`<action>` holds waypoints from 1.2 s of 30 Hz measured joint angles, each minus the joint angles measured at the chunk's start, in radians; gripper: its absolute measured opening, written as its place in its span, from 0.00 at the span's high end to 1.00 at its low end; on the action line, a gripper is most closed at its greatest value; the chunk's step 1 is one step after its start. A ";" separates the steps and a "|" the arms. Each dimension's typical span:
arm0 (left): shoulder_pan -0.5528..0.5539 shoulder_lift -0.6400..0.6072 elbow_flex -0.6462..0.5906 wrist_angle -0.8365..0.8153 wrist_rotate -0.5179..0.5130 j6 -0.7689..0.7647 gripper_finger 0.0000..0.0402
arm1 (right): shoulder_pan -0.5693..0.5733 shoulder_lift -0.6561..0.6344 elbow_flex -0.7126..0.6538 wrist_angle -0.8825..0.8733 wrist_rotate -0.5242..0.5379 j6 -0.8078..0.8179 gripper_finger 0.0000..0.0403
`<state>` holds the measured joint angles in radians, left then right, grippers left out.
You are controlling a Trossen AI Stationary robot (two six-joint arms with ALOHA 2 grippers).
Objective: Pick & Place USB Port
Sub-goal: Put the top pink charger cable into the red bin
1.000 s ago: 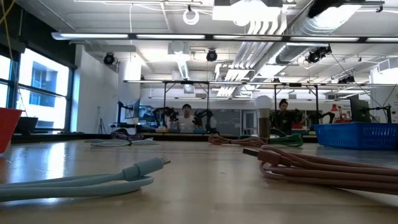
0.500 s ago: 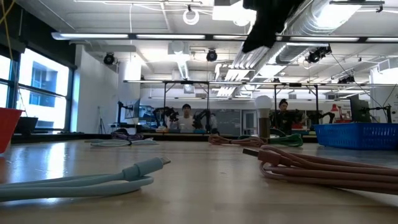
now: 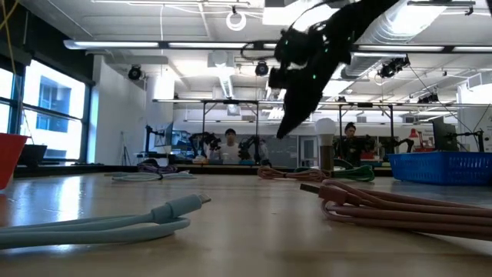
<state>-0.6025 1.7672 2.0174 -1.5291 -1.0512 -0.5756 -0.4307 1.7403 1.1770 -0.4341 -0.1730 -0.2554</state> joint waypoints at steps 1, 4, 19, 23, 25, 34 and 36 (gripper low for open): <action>0.000 0.000 0.000 0.000 0.000 0.002 0.46 | -0.007 0.016 0.000 0.003 0.001 0.000 0.75; 0.000 0.000 0.000 -0.001 0.000 0.003 0.46 | -0.024 0.056 0.000 0.001 0.001 0.000 0.75; 0.000 0.001 0.000 -0.019 0.000 0.002 0.46 | -0.041 0.174 0.000 0.001 0.014 0.011 0.75; 0.000 0.001 0.000 -0.019 0.000 0.002 0.46 | -0.041 0.209 0.003 0.004 0.028 0.011 0.76; 0.000 0.001 0.000 -0.019 0.000 0.002 0.46 | -0.043 0.219 0.005 0.002 0.027 0.011 0.76; 0.000 0.001 0.000 -0.019 0.001 0.002 0.46 | -0.082 0.231 0.004 -0.038 0.023 0.036 0.98; 0.000 0.001 0.000 -0.019 0.007 0.002 0.46 | -0.088 0.232 0.004 -0.041 0.021 0.047 0.99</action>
<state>-0.6025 1.7679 2.0171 -1.5478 -1.0442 -0.5735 -0.5182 1.9723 1.1812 -0.4749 -0.1523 -0.2089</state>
